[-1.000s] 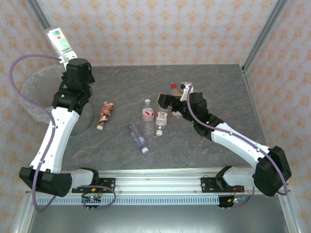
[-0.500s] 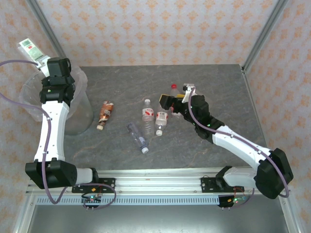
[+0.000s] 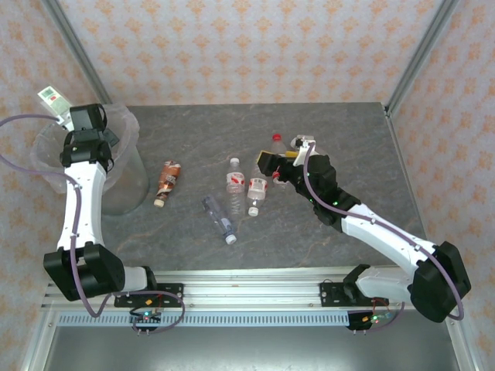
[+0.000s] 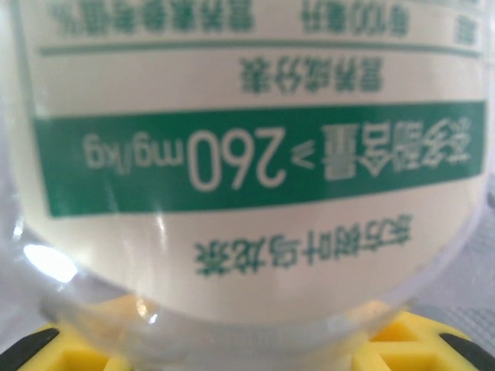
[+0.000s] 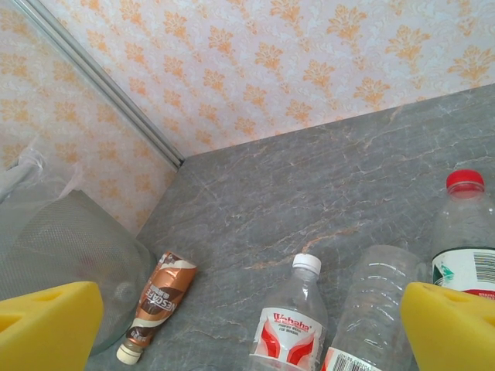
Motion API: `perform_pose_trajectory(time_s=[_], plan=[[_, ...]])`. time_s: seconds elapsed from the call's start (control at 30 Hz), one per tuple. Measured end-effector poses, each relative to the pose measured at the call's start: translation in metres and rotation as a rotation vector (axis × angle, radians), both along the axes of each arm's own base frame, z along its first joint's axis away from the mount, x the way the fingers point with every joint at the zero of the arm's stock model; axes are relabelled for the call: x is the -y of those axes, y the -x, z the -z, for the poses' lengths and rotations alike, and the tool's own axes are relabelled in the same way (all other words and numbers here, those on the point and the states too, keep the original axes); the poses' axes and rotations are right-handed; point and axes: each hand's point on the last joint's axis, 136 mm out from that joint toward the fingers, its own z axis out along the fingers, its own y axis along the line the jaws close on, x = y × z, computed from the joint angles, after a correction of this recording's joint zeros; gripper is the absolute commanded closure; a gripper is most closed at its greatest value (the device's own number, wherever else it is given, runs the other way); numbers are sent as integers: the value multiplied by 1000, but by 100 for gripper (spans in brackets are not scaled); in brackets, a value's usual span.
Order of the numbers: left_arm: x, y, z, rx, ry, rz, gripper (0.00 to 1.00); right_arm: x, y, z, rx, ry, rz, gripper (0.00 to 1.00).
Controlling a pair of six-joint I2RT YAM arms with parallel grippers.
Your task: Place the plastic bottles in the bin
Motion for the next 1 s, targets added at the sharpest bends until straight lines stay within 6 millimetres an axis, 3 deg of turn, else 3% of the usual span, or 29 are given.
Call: perform_pose_trajectory(time_s=[0.27, 0.53, 0.77, 1.0], plan=[[16, -5, 33, -31, 101, 58, 89, 0, 0, 1, -2, 1, 1, 1], [18, -5, 42, -29, 141, 39, 78, -2, -4, 10, -20, 15, 2, 1], [17, -6, 45, -19, 164, 8, 43, -6, -8, 23, -49, 37, 1, 1], [16, -10, 44, -29, 169, 9, 29, -4, -10, 22, -45, 37, 13, 1]])
